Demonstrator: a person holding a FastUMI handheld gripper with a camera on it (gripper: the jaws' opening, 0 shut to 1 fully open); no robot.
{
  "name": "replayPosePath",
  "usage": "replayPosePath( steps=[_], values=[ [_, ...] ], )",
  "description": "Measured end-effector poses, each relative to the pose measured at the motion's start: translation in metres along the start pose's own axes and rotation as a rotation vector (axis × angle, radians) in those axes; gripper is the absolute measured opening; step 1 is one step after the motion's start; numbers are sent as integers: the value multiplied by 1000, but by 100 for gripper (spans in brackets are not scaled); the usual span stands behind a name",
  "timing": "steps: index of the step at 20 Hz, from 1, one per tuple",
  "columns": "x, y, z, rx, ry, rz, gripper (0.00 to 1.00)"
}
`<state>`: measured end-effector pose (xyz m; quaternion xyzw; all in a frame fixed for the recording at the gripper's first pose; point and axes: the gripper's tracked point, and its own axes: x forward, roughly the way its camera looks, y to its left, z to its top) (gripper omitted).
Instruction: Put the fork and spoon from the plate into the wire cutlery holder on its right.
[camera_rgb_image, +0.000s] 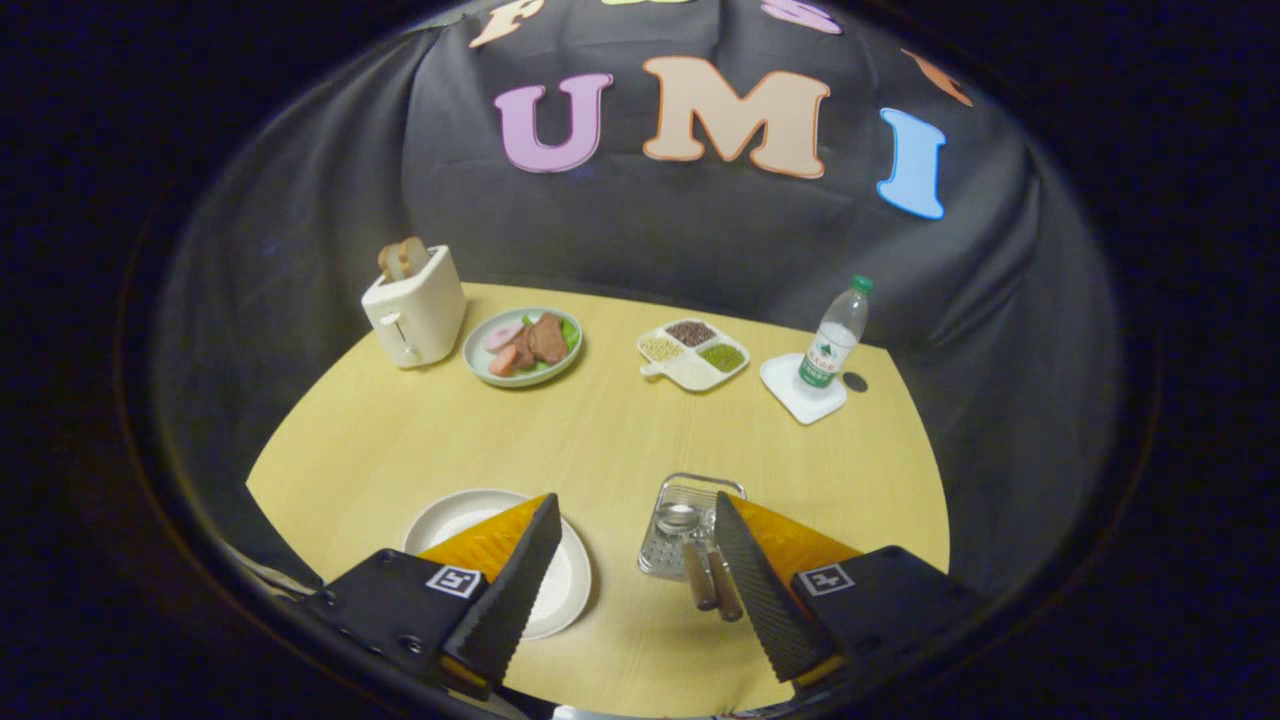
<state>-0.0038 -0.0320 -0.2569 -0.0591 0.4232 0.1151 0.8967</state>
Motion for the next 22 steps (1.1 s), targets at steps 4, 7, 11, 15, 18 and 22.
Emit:
replayPosePath(
  steps=[4,7,11,15,18,22],
  values=[
    [-22,7,24,15,-182,-37,98],
    [-40,15,41,15,-293,-70,98],
    [-60,24,56,1,-394,-112,98],
    [-75,37,69,36,-488,-130,98],
    [-85,37,76,60,-547,-169,98],
    [-85,45,78,62,-562,-160,98]
  ],
)
